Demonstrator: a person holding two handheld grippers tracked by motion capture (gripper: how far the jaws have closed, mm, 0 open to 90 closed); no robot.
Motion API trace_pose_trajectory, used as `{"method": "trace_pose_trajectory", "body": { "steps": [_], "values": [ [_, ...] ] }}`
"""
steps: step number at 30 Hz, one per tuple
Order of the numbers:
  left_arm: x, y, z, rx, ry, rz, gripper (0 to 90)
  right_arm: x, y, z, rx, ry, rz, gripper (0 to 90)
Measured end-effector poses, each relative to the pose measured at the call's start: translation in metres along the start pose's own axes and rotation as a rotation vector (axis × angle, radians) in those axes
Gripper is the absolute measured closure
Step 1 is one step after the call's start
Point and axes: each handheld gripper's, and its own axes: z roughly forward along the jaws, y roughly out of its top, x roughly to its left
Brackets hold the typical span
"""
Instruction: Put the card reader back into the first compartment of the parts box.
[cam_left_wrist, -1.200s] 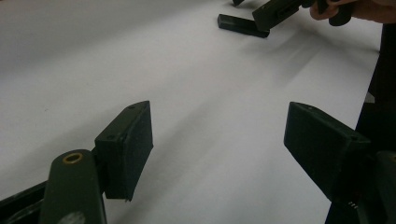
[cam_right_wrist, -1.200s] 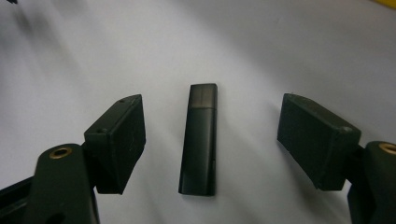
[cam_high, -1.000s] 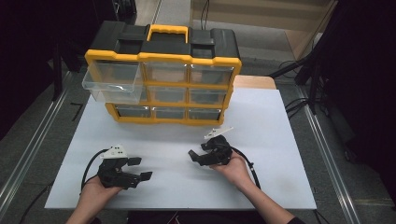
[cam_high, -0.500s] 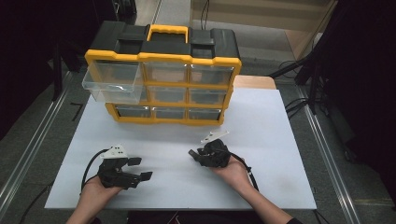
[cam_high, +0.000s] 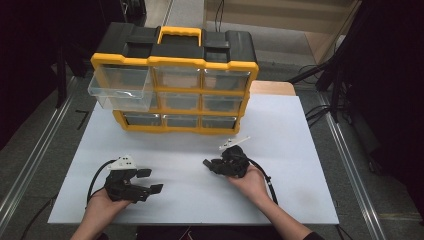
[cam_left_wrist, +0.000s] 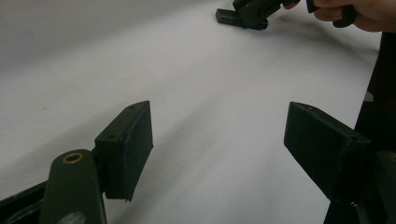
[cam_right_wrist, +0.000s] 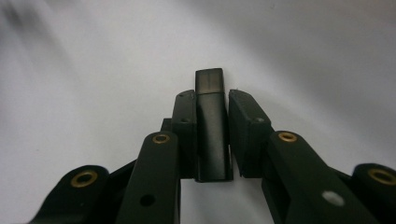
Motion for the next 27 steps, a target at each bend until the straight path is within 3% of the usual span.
{"method": "trace_pose_trajectory", "body": {
  "steps": [7, 16, 22, 27],
  "values": [
    [0.000, 0.000, 0.000, -0.001, -0.001, -0.001, 25.4, -0.001, 0.002, -0.005, 0.008, 0.053, -0.014, 71.0],
    [0.000, 0.000, -0.001, -0.001, -0.005, 0.000, 25.4, 0.004, 0.008, -0.017, 0.001, 0.129, -0.113, 71.0],
    [0.000, 0.000, 0.000, 0.000, -0.006, 0.001, 25.4, 0.000, 0.013, -0.027, 0.036, 0.220, -0.151, 71.0],
    [-0.001, 0.001, 0.000, 0.000, -0.004, 0.002, 25.4, 0.003, 0.015, -0.026, 0.053, 0.242, -0.186, 71.0]
  ]
}}
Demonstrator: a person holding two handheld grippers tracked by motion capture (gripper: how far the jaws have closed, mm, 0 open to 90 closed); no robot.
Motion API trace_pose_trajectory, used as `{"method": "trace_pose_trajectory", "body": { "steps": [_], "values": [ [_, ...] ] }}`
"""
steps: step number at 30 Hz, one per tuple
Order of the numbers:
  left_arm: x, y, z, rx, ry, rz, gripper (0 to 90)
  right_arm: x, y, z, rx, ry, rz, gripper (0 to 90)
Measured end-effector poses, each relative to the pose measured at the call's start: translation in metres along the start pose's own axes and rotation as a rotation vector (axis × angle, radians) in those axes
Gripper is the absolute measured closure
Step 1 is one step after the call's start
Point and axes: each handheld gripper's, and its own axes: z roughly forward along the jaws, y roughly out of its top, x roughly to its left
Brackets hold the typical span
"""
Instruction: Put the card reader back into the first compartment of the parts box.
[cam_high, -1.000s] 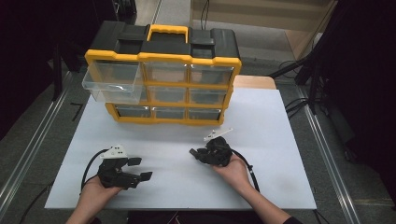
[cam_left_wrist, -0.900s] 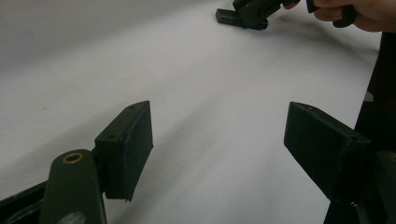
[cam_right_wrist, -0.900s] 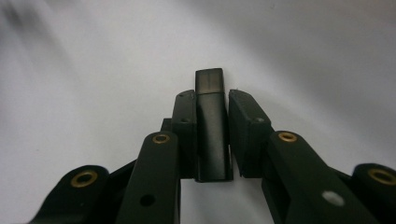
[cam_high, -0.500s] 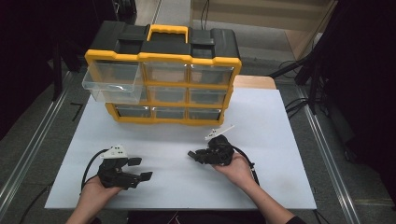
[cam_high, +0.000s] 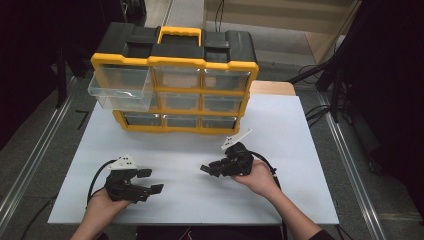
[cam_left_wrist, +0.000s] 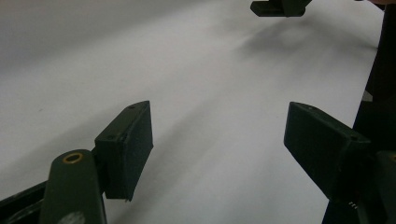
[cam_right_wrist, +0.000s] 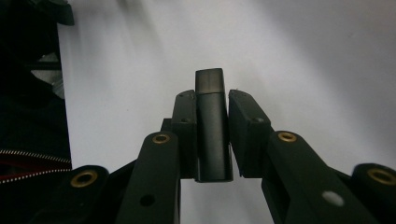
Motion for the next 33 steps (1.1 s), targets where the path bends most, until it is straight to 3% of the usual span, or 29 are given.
{"method": "trace_pose_trajectory", "body": {
  "steps": [4, 9, 19, 33],
  "values": [
    [0.000, 0.000, 0.000, -0.002, 0.001, -0.003, 25.4, 0.002, 0.007, 0.003, 0.033, 0.025, -0.028, 71.0],
    [0.002, -0.001, -0.001, -0.008, 0.009, -0.012, 25.4, 0.001, 0.021, 0.005, 0.058, 0.090, -0.060, 71.0],
    [0.003, -0.001, -0.001, -0.006, 0.007, -0.010, 25.4, 0.003, 0.048, -0.004, 0.093, 0.106, -0.153, 71.0],
    [0.002, -0.001, -0.001, -0.008, 0.007, -0.008, 25.4, 0.007, 0.074, -0.022, 0.077, 0.149, -0.173, 71.0]
  ]
}}
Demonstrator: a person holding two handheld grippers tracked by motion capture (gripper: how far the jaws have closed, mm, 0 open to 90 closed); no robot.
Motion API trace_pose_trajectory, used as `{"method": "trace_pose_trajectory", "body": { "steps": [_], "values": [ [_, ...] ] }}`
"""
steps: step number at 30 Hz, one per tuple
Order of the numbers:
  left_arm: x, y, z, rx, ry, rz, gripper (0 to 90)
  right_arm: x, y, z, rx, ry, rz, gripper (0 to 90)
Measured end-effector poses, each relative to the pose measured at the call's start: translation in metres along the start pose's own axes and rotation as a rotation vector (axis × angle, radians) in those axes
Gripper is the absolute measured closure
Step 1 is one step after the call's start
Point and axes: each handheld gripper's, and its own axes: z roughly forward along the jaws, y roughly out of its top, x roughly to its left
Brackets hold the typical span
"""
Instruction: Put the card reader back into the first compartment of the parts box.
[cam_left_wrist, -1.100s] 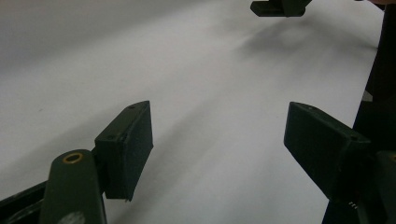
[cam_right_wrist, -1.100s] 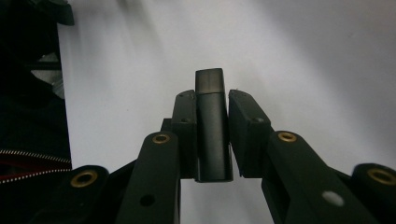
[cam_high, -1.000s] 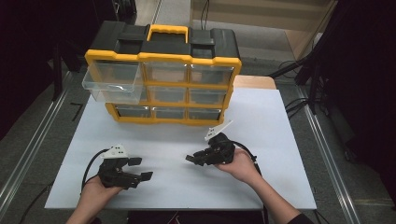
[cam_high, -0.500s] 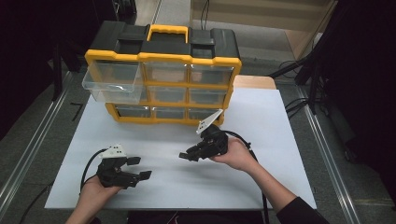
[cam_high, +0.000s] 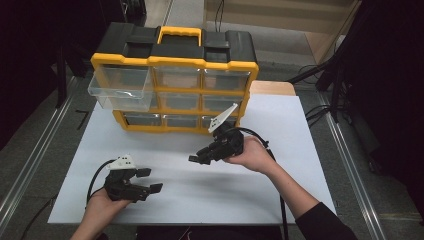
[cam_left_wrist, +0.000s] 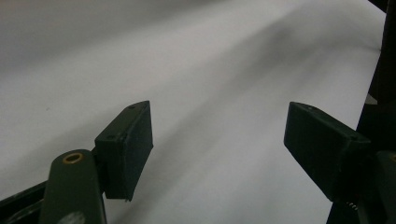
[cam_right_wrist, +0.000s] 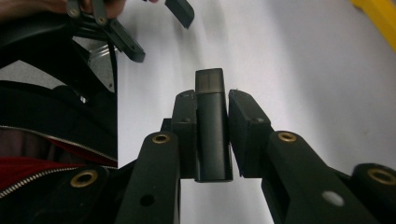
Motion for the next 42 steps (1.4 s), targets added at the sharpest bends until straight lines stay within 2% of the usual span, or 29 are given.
{"method": "trace_pose_trajectory", "body": {
  "steps": [5, 14, 26, 40, 42],
  "values": [
    [0.000, 0.000, 0.000, 0.000, 0.000, 0.001, 25.4, 0.003, 0.008, -0.006, 0.001, -0.007, -0.002, 71.0],
    [0.000, 0.000, 0.000, 0.001, -0.003, 0.002, 25.4, 0.009, 0.032, -0.018, 0.003, -0.007, -0.030, 71.0],
    [0.000, 0.000, -0.001, 0.000, -0.004, 0.003, 25.4, 0.014, 0.055, -0.031, -0.010, -0.007, -0.060, 71.0],
    [-0.001, 0.000, 0.000, -0.005, -0.008, 0.000, 25.4, 0.021, 0.082, -0.050, -0.015, -0.031, -0.061, 71.0],
    [-0.001, 0.000, 0.000, -0.005, -0.009, 0.000, 25.4, 0.021, 0.085, -0.052, -0.020, -0.029, -0.075, 71.0]
  ]
}}
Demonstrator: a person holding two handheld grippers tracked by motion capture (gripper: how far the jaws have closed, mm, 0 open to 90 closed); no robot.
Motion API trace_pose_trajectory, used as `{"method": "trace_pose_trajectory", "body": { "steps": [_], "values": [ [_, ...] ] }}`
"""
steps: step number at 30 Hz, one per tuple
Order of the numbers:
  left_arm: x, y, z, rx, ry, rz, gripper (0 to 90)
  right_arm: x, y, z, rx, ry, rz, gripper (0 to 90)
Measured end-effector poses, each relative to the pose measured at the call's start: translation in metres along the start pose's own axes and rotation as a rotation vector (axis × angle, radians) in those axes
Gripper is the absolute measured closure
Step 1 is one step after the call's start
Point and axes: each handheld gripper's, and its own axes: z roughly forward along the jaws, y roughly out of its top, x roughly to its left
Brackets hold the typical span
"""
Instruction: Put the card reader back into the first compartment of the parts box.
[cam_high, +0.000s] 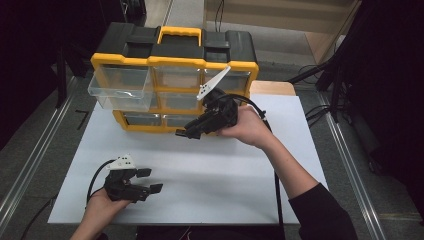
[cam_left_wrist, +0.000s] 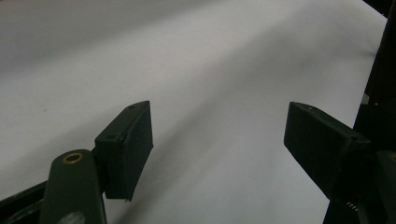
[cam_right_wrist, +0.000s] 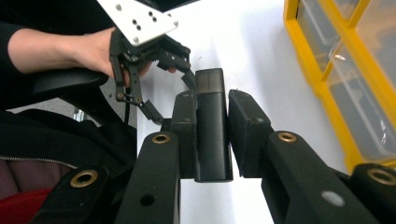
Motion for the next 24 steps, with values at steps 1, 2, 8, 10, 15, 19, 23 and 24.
{"method": "trace_pose_trajectory", "body": {
  "steps": [1, 2, 8, 10, 15, 19, 23, 24],
  "values": [
    [0.000, 0.000, 0.000, 0.000, 0.000, 0.000, 25.4, 0.001, 0.002, -0.002, 0.003, 0.001, 0.004, 71.0],
    [0.000, 0.000, 0.000, 0.000, 0.000, 0.000, 25.4, 0.001, 0.005, -0.004, 0.001, 0.000, 0.002, 71.0],
    [0.000, 0.000, 0.000, -0.001, -0.003, -0.001, 25.4, 0.004, 0.020, -0.014, 0.003, -0.012, -0.012, 71.0],
    [0.000, 0.000, 0.000, -0.002, -0.003, 0.000, 25.4, 0.005, 0.024, -0.017, 0.000, -0.015, -0.020, 71.0],
    [0.000, 0.000, 0.000, 0.001, -0.004, 0.001, 25.3, 0.005, 0.033, -0.024, 0.001, -0.017, -0.022, 71.0],
    [0.000, 0.000, 0.000, 0.000, -0.005, -0.001, 25.4, 0.005, 0.039, -0.027, -0.006, -0.015, -0.021, 71.0],
    [0.000, 0.000, 0.000, 0.000, -0.006, 0.000, 25.4, 0.004, 0.046, -0.033, -0.018, -0.011, -0.019, 71.0],
    [0.000, 0.000, 0.000, 0.000, -0.006, 0.000, 25.4, 0.004, 0.049, -0.034, -0.018, -0.013, -0.023, 71.0]
  ]
}}
